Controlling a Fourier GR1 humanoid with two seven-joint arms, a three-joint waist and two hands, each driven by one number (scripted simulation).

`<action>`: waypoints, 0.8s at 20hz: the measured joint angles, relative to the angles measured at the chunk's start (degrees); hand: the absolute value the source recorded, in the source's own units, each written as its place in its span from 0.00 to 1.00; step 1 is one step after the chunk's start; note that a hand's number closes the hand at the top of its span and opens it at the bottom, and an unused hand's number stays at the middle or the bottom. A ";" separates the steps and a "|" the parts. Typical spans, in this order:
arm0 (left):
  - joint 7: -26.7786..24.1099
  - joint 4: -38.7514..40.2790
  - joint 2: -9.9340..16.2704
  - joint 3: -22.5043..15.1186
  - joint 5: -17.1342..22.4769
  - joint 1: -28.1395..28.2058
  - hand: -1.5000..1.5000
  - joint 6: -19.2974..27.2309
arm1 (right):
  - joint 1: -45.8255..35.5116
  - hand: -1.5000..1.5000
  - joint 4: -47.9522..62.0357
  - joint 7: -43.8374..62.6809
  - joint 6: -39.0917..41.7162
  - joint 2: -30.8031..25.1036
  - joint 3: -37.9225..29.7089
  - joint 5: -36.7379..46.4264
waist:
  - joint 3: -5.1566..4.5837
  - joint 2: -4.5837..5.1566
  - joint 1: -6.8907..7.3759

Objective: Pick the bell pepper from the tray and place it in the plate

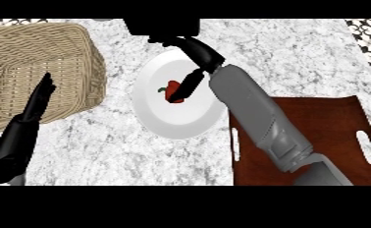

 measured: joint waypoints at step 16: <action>1.63 -2.59 -1.11 -0.95 -0.98 0.22 0.50 -0.48 | -3.30 0.00 10.86 -9.39 15.70 -14.72 -15.41 -11.45 | 0.01 1.75 2.03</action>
